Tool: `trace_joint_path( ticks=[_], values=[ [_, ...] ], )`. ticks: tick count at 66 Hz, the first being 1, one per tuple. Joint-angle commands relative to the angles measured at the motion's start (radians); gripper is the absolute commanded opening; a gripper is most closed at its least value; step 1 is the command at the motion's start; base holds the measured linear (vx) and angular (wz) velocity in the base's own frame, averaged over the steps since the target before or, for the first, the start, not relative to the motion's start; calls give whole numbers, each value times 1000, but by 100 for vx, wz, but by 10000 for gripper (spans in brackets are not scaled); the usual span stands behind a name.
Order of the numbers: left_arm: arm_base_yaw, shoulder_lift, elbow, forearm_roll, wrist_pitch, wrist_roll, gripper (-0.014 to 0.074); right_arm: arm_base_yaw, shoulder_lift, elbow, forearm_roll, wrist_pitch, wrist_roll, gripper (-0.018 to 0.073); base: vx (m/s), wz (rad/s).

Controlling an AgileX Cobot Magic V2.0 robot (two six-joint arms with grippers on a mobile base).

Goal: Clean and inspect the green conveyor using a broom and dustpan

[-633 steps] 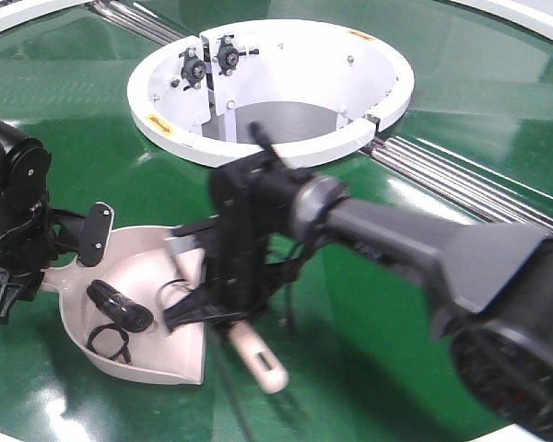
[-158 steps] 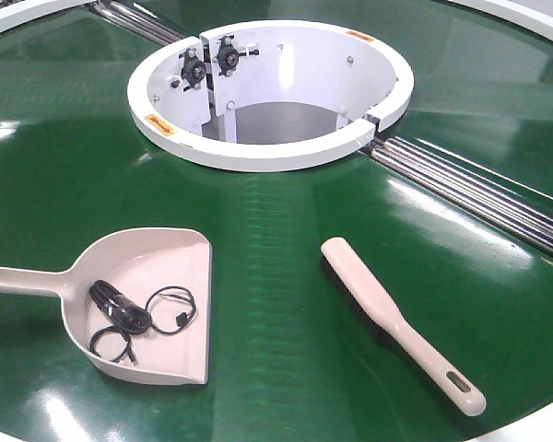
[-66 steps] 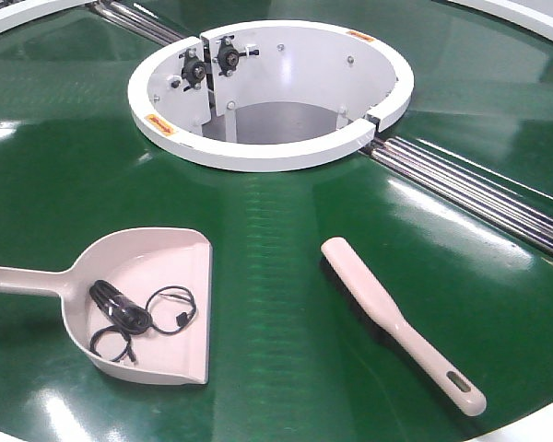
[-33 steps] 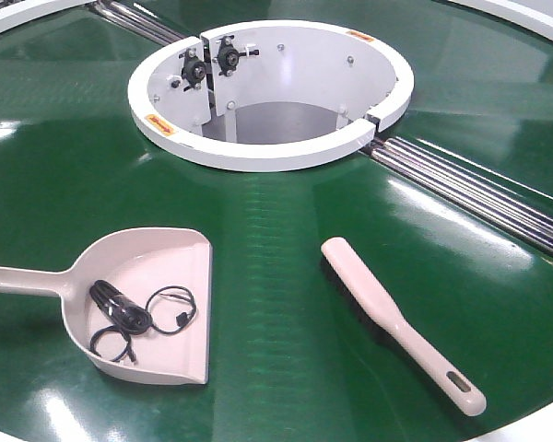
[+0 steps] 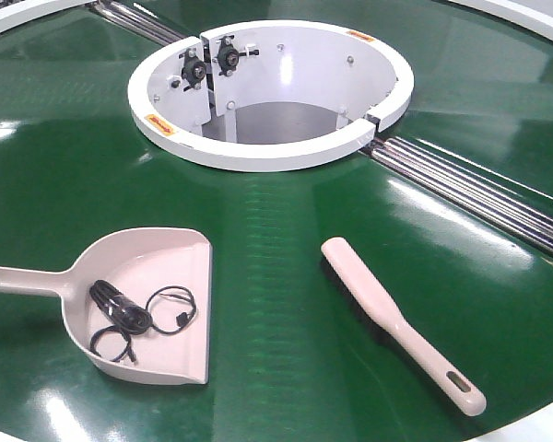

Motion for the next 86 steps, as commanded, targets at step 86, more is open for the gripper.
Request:
trace_joint_path(
  ticks=[86],
  values=[
    [0,-13,8,-1,-65,-2,-6,-7,-184,84,-13,-10,11,-9,0,0]
  ],
)
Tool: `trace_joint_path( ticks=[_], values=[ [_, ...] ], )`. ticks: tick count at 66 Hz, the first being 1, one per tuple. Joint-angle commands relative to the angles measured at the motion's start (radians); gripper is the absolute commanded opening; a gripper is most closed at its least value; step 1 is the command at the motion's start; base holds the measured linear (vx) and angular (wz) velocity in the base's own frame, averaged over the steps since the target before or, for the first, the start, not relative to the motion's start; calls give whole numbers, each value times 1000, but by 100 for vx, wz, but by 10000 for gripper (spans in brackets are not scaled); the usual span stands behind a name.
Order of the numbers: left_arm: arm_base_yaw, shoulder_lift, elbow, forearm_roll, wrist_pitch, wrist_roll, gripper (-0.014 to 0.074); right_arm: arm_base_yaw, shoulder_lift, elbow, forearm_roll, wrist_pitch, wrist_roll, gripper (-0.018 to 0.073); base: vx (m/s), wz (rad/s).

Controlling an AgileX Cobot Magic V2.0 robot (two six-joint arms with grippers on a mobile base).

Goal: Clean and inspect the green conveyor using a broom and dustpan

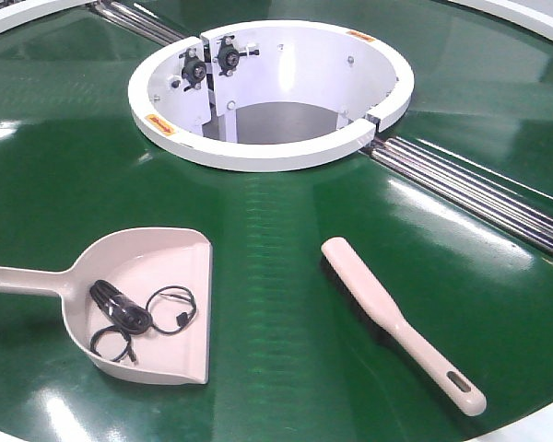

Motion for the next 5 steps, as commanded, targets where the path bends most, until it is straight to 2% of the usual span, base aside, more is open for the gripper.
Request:
trace_joint_path(
  ticks=[1,5],
  values=[
    [0,-13,8,-1,-69,-2,-6,-5,-11,4,-6,-67,-2,-9,0,0],
    [0,-13,8,-1,-69,-2,-6,-5,-11,4,-6,-67,-2,-9,0,0]
  ],
)
